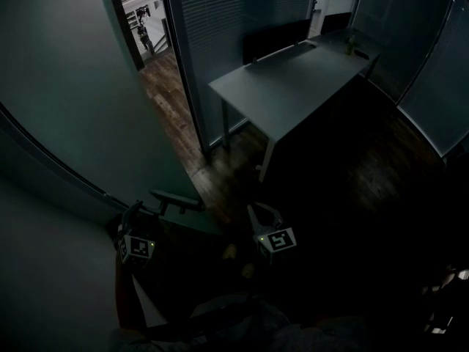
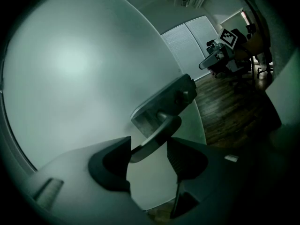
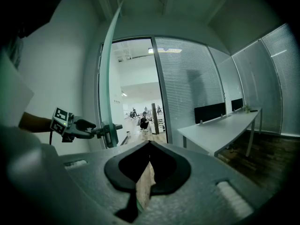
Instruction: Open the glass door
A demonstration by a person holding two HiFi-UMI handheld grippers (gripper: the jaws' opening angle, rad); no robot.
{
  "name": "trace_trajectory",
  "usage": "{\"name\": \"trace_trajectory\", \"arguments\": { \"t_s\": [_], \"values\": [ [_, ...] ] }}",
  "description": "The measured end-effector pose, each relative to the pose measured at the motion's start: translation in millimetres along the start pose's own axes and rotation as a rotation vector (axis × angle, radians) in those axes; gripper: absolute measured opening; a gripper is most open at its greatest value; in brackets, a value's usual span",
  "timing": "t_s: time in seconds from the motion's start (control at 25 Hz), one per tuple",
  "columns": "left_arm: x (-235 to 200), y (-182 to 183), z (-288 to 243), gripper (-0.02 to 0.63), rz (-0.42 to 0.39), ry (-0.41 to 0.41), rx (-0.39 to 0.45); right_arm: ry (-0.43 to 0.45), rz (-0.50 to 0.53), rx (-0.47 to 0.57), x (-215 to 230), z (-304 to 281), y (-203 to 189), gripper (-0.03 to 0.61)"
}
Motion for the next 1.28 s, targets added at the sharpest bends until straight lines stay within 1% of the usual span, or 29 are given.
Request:
{"name": "trace_trajectory", "arguments": {
  "t_s": [0.32,0.56,0.76,1.28],
  "values": [
    [1,-11,21,0.241,-0.009,0.005,-0.009,-0.014,-0.004,0.002,-10,14,-1,0.002],
    [2,-19,34,0.239,-0.016,0.009,0.005,-0.021,0.010,0.011,-23,15,0,0.002],
    [0,-19,44,0.239,-0.020,-0.003,0.011,-0.042,0.006,0.010,-36,20,-1,0.002],
    [1,-37,76,0.239,-0.044,-0.041,0.034,-0.094,-0.009,0.022,-76,40,-14,0.002]
  ]
}}
Point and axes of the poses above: the fingertips, and each gripper's own axes: z backward along the fingers, x to its right, y out of its top, the point moved 1 cm from there along z, backward along the fingers, and after that the axes turned 12 degrees about y, right-handed, at the moved point
